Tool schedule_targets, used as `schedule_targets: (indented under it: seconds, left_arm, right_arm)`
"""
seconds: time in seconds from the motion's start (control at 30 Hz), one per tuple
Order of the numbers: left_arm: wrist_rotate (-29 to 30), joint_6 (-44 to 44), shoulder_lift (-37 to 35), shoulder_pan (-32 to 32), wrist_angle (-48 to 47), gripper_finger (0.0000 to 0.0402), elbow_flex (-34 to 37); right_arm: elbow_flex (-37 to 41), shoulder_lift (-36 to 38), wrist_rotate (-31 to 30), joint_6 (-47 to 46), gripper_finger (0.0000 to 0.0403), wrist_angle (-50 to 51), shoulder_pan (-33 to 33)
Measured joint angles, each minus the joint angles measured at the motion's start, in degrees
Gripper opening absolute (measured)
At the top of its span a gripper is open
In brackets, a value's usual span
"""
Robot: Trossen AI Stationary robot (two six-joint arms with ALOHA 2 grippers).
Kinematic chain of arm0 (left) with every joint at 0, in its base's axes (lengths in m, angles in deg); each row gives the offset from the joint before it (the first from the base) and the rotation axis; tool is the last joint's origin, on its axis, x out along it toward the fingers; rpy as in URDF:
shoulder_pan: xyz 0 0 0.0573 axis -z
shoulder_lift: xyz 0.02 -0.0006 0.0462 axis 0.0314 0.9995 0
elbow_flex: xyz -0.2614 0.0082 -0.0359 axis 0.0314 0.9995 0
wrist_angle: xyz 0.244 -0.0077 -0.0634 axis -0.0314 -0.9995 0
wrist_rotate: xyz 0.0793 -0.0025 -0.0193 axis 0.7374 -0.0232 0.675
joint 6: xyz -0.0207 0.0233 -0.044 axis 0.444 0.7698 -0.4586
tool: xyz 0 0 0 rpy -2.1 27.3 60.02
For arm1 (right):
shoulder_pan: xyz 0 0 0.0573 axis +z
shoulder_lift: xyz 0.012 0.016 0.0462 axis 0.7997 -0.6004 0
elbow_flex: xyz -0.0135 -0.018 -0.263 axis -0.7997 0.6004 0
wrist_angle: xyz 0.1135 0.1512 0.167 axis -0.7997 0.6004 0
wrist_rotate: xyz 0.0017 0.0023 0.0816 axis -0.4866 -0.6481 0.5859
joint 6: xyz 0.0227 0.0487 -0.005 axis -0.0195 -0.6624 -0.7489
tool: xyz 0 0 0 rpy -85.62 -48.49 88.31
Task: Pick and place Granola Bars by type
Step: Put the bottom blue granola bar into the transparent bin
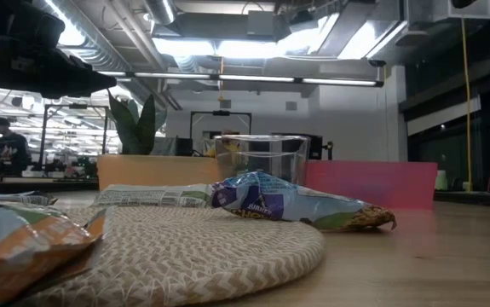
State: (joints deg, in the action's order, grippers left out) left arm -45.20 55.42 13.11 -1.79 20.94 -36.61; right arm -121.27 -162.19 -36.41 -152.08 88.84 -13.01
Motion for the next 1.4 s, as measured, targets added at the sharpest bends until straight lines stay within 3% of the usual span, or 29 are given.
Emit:
schedule_targets:
  seconds: [0.4, 0.63, 1.0, 1.23, 1.4]
  left_arm:
    - [0.0, 0.0, 0.0, 0.0, 0.0, 0.0004, 0.0]
    - [0.0, 0.0, 0.0, 0.0, 0.0, 0.0004, 0.0]
    - [0.0, 0.0, 0.0, 0.0, 0.0, 0.0004, 0.0]
    - [0.0, 0.0, 0.0, 0.0, 0.0, 0.0004, 0.0]
    - [0.0, 0.0, 0.0, 0.0, 0.0, 0.0004, 0.0]
  right_arm:
    - [0.0, -9.2, 5.1, -11.3, 0.0206, -10.6, 8.3]
    - [0.0, -14.5, 9.1, -19.4, 0.0206, -10.7, 11.1]
    - [0.0, -17.0, 9.2, -28.2, 0.0206, -8.5, 13.5]
    - [0.0, -17.7, 12.1, -27.7, 0.0209, -8.1, 13.7]
    - [0.0, -18.9, 12.1, -25.5, 0.0236, -9.0, 13.8]
